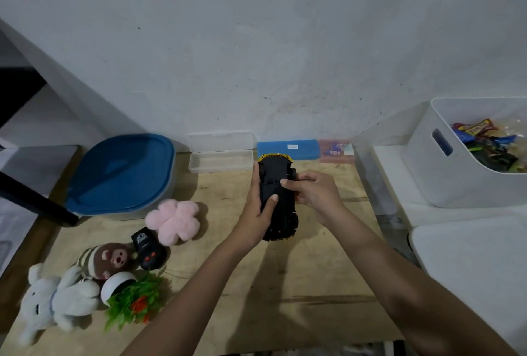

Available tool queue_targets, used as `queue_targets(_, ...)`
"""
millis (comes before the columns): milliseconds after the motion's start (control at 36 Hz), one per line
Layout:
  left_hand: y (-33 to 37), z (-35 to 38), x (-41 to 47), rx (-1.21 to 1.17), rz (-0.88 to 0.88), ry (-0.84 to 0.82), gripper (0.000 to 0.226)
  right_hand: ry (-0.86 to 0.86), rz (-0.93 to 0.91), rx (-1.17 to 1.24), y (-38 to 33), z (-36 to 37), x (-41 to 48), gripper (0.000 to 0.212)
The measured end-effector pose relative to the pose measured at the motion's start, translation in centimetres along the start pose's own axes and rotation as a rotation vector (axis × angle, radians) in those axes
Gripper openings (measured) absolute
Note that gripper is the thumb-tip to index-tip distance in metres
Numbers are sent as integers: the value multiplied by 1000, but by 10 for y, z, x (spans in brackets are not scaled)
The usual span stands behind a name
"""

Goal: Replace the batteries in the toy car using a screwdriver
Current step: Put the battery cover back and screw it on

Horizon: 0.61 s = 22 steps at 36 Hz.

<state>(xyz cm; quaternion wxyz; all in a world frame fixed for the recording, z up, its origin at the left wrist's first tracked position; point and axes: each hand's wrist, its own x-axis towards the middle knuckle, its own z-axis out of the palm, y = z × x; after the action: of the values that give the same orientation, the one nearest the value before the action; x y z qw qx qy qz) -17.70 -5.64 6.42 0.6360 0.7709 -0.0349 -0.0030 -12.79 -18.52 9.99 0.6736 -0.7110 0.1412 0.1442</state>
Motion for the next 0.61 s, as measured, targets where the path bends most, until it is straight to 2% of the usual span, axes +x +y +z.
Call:
queue_targets(306,8,-8,6,115,11,-20,69,62,-20,-1,-11,9,-4,17)
queue_targets(611,18,-13,12,-17,-33,3,70,-74,-41,71,-21,2,-3,25)
